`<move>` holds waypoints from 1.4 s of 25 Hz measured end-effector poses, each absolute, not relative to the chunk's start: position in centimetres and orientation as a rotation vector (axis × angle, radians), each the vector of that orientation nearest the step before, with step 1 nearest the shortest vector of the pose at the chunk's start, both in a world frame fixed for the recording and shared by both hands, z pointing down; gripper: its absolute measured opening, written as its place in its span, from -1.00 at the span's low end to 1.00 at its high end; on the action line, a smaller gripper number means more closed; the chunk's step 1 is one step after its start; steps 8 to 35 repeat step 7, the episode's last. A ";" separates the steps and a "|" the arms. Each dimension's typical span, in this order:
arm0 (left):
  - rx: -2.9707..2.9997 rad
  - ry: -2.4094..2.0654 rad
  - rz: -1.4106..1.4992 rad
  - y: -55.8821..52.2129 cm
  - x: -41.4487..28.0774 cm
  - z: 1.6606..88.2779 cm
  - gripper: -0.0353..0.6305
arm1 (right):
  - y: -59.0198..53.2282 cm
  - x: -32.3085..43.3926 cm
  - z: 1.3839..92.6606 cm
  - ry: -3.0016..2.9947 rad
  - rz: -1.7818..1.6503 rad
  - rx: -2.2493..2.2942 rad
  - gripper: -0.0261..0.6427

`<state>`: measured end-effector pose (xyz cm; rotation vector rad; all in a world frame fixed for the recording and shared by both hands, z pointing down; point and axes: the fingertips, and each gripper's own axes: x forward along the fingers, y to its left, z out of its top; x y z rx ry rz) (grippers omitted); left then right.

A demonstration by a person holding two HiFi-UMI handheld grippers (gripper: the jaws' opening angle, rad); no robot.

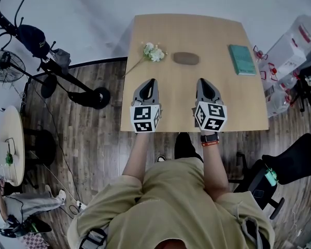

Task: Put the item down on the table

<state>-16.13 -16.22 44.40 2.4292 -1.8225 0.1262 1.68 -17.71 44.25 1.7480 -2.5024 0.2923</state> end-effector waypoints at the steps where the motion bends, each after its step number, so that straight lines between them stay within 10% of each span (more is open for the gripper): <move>1: 2.426 -1.811 0.135 -17.1 -15.7 44.9 -0.82 | -18.6 2.0 44.6 -2.498 0.298 1.742 -0.89; 35: 2.408 -1.693 0.261 -23.9 -11.5 49.6 -0.82 | -25.2 4.8 48.2 -2.466 0.360 1.689 -0.89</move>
